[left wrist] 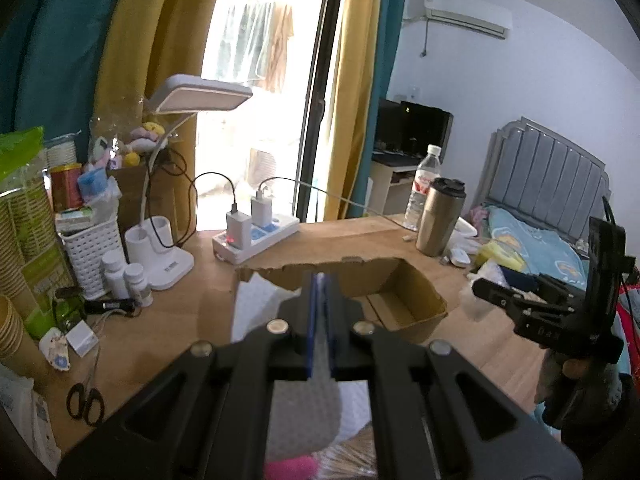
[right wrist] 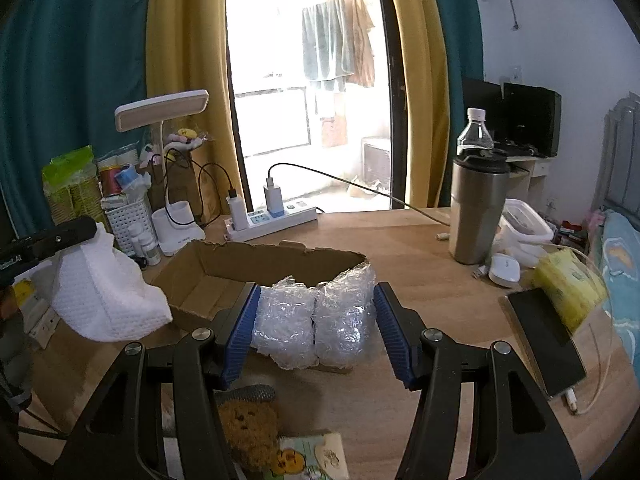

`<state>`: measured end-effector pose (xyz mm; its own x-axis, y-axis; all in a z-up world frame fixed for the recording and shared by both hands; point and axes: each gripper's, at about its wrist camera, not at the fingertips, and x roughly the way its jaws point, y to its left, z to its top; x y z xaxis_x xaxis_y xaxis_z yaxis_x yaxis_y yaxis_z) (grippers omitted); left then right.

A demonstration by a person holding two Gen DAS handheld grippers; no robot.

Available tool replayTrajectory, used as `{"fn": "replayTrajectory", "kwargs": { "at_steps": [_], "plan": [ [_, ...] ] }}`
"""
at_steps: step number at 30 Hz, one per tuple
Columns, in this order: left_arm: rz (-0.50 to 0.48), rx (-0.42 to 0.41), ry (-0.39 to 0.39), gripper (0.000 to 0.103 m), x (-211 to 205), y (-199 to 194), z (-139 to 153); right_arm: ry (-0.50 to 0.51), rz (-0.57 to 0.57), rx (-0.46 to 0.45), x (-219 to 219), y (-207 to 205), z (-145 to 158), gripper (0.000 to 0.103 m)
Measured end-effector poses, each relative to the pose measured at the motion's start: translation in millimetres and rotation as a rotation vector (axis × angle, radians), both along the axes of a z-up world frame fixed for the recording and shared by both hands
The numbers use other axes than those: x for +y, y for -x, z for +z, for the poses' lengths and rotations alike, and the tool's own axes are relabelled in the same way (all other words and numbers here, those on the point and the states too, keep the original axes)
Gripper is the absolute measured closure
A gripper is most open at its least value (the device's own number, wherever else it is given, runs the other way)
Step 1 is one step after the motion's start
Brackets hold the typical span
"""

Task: Organize soft objects
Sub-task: 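Carry the towel and cotton balls with both grippers over the cardboard box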

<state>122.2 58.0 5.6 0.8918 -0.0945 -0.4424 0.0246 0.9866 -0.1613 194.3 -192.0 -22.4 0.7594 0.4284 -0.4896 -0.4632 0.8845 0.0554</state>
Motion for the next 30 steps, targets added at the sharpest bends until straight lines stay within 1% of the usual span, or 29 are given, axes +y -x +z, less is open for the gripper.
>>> {"fn": "replayTrajectory", "kwargs": {
  "at_steps": [11,18,22,24,25,30],
  "plan": [
    [-0.016,0.049,0.037,0.099,12.8,-42.4,-14.9,0.015,0.023,0.039,19.5,-32.3,-10.8,0.042],
    [-0.035,0.046,0.081,0.099,20.9,-61.2,-23.1,0.026,0.042,0.07,34.2,-49.3,-21.3,0.042],
    [-0.02,0.065,0.067,0.099,20.6,-73.5,-32.1,0.032,0.049,0.095,39.5,-57.7,-29.2,0.042],
    [-0.006,0.071,0.025,0.099,16.8,-79.3,-37.6,0.034,0.053,0.105,41.9,-61.2,-31.9,0.042],
    [-0.007,0.074,0.016,0.099,15.1,-80.3,-39.1,0.033,0.056,0.11,42.9,-62.8,-33.0,0.041],
    [-0.02,0.118,0.006,0.097,12.1,-93.0,-50.7,0.042,0.064,0.138,47.5,-69.2,-38.2,0.039]
  ]
}}
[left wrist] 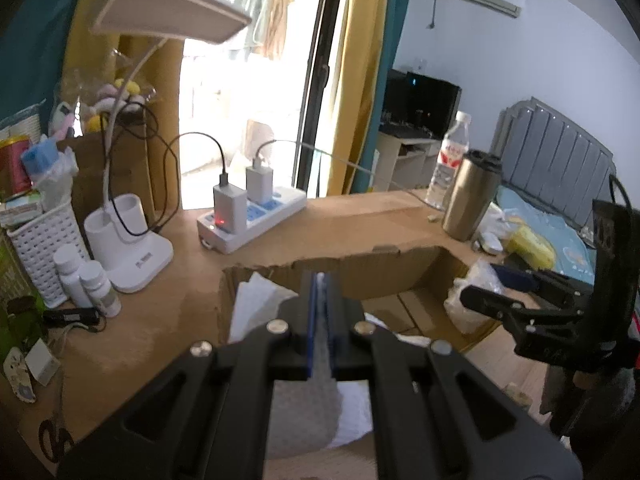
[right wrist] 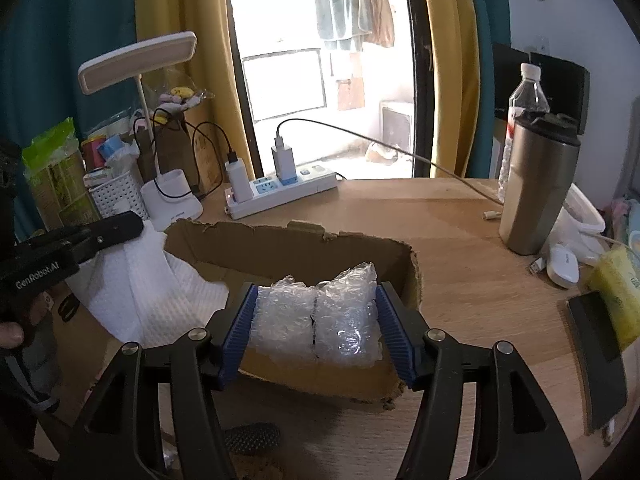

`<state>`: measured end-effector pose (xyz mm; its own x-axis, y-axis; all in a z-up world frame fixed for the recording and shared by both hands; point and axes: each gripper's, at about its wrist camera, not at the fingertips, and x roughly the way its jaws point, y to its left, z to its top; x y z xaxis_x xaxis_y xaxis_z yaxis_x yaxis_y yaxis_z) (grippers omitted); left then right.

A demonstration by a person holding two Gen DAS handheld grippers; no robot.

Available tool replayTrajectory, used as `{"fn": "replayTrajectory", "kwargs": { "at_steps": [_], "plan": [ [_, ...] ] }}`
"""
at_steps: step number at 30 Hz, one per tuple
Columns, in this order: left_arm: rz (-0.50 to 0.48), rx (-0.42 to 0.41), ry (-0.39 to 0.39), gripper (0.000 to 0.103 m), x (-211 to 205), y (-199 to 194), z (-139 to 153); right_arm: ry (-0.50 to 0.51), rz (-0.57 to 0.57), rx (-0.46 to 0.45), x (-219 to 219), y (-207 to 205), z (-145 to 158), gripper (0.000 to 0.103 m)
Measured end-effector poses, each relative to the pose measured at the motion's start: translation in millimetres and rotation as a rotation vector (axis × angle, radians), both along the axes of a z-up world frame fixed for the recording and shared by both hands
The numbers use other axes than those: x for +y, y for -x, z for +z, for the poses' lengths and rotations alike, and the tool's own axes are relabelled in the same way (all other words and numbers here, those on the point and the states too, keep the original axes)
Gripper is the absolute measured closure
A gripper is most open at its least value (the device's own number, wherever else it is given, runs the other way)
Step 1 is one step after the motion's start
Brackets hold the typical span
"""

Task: Organize soft objects
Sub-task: 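Carry the towel and cotton balls with both grippers over the cardboard box, then open both grippers to drop the towel and cotton balls into the box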

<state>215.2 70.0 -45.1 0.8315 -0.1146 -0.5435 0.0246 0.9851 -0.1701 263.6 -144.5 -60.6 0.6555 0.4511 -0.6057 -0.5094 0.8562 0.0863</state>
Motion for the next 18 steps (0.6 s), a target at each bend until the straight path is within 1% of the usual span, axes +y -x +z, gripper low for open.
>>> {"fn": "replayTrajectory", "kwargs": {
  "at_steps": [2,4,5,6,7,8,9,10,11,12,14,18],
  "plan": [
    [-0.003,0.022,0.004,0.097,0.2,-4.5,-4.3,0.001,0.005,0.01,0.5,-1.2,-1.8,0.037],
    [-0.012,0.047,0.005,0.093,-1.4,-8.4,-7.6,-0.002,0.011,0.021,0.2,-1.9,-3.0,0.033],
    [-0.013,0.052,0.004,0.088,-2.2,-8.6,-7.7,-0.005,0.013,0.023,-0.3,-1.7,-2.9,0.03],
    [-0.014,0.054,0.001,0.083,-3.7,-8.6,-7.4,-0.008,0.013,0.024,-1.1,-1.3,-2.5,0.025],
    [-0.013,0.053,-0.001,0.081,-5.2,-7.8,-6.4,-0.009,0.011,0.02,-2.1,-0.5,-1.8,0.021],
    [-0.012,0.05,-0.003,0.075,-5.4,-7.3,-5.9,-0.009,0.007,0.016,-3.3,0.1,-1.0,0.02],
    [-0.012,0.046,-0.006,0.065,-6.6,-6.1,-4.3,-0.008,0.001,0.011,-4.4,1.3,0.3,0.02],
    [-0.01,0.042,-0.007,0.056,-7.1,-5.0,-2.8,-0.007,-0.003,0.006,-4.9,2.5,1.2,0.019],
    [-0.008,0.037,-0.007,0.039,-7.6,-3.4,-1.3,-0.008,-0.005,0.002,-5.8,3.8,2.2,0.019],
    [-0.006,0.026,0.001,0.032,-7.5,-0.7,0.7,-0.011,-0.007,-0.003,-6.9,5.7,3.5,0.019],
    [0.0,0.006,0.014,0.032,-6.2,4.8,4.7,-0.014,-0.011,-0.009,-8.5,8.9,5.6,0.019],
    [0.009,-0.013,0.006,0.031,-6.4,13.9,12.6,-0.016,-0.015,-0.019,-11.5,16.2,9.2,0.019]
  ]
}}
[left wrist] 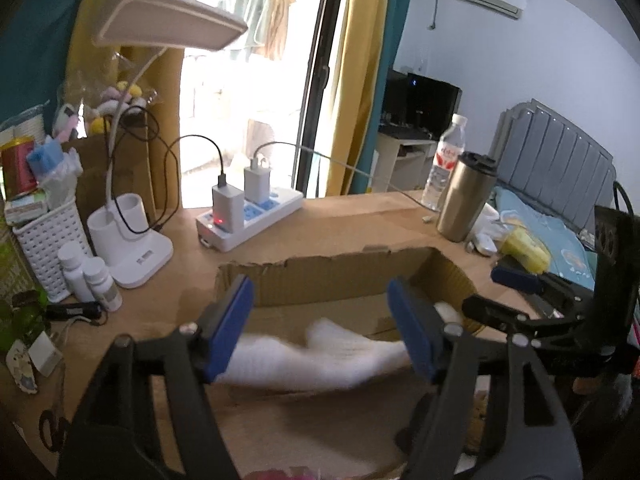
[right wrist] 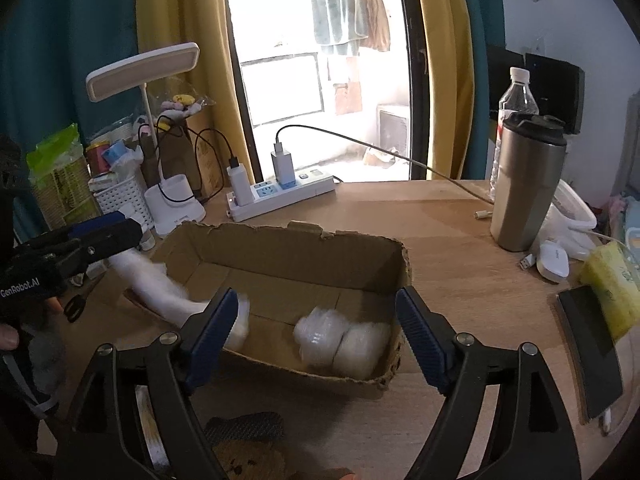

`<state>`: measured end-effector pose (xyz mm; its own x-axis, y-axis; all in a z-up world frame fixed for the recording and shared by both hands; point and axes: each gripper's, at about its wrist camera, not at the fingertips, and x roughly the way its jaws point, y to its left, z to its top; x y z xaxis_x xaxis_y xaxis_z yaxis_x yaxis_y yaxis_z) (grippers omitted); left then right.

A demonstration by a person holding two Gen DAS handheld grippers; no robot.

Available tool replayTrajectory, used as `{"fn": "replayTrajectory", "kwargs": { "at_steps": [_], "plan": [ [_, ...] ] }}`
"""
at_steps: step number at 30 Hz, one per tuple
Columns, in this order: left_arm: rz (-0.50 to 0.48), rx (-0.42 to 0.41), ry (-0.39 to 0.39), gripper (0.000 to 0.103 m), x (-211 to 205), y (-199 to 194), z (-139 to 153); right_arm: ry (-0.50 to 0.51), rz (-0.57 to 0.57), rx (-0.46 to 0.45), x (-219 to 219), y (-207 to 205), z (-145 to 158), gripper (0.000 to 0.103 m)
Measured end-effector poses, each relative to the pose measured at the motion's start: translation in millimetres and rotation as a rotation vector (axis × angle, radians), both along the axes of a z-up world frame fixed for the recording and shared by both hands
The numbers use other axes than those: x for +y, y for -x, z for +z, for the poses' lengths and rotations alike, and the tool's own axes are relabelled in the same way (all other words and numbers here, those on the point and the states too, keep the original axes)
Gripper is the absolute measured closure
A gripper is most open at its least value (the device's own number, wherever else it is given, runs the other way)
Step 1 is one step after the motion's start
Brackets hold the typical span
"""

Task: Organize soft objects
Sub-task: 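Open both grippers to drop the towel and cotton balls into the box, then grasp the pink plush with the left gripper while the right grasps the brown teddy bear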

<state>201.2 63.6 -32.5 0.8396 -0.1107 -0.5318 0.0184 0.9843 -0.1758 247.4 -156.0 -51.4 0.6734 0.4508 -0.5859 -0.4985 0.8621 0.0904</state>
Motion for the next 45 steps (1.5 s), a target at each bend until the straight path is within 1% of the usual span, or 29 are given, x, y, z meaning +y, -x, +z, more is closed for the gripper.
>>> {"fn": "replayTrajectory", "kwargs": {
  "at_steps": [19,33,45],
  "plan": [
    [0.01,-0.049,-0.005,0.031,-9.0,53.3,18.4,-0.011,-0.011,-0.048,-13.8,45.5,15.6,0.019],
    [0.015,-0.038,0.009,0.031,-15.0,84.3,9.2,0.001,-0.001,-0.048,-18.4,74.4,10.7,0.019],
    [0.021,0.005,0.033,0.031,-12.8,104.1,-12.9,0.021,0.016,-0.015,-9.9,93.1,-5.0,0.019]
  ]
}}
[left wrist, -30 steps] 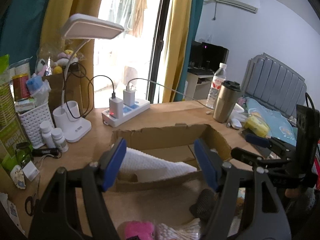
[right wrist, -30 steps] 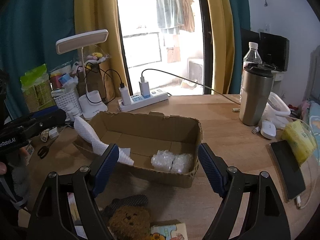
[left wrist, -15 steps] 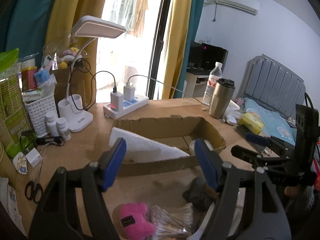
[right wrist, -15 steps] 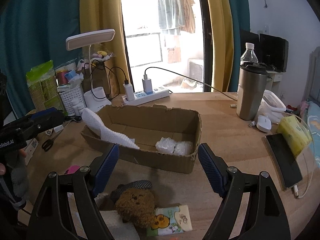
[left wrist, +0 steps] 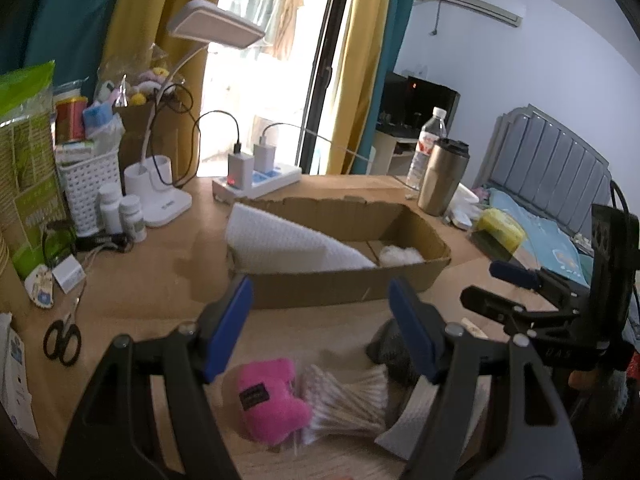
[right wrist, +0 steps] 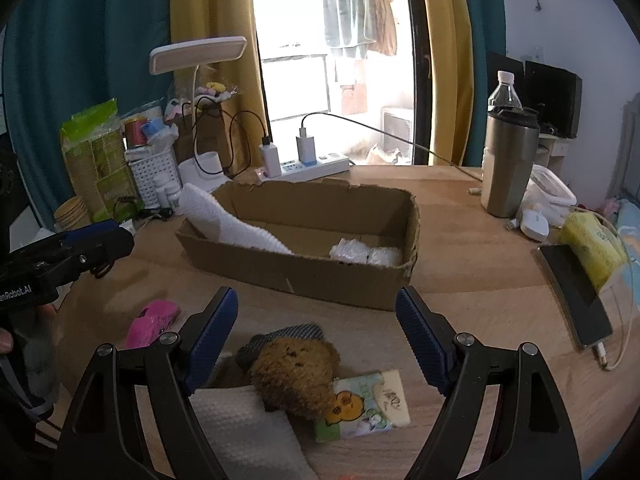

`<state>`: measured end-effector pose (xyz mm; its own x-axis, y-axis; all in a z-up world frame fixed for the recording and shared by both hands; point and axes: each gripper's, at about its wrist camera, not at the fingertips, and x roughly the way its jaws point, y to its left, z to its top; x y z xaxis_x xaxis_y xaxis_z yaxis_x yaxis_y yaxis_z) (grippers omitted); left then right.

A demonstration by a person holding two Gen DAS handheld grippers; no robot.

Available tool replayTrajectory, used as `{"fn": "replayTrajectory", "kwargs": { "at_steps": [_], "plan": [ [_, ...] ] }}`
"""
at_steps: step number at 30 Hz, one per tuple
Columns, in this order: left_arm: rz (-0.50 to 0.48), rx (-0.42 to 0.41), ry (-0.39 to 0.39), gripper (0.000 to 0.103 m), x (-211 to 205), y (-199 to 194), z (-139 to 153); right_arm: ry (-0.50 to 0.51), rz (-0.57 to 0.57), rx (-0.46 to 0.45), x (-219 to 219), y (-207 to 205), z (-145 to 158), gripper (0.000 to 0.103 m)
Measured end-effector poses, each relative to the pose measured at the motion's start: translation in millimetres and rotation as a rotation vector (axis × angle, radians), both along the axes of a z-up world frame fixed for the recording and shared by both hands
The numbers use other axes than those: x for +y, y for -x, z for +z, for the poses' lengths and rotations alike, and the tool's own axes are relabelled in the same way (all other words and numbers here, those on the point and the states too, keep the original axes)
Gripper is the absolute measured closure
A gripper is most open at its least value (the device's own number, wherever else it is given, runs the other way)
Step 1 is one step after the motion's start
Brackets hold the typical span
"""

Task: Organize soft objects
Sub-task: 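Grasp the pink plush with the left gripper while the right grasps the brown teddy bear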

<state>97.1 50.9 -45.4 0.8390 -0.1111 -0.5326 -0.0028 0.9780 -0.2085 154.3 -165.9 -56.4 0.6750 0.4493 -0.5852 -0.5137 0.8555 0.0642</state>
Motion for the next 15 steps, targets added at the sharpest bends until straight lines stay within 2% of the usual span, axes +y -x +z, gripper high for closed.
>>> {"fn": "replayTrajectory", "kwargs": {
  "at_steps": [15],
  "plan": [
    [0.027,0.069,0.009,0.031,4.3,16.4,-32.1,0.022,0.032,0.039,10.8,10.2,-19.7,0.019]
  ]
}}
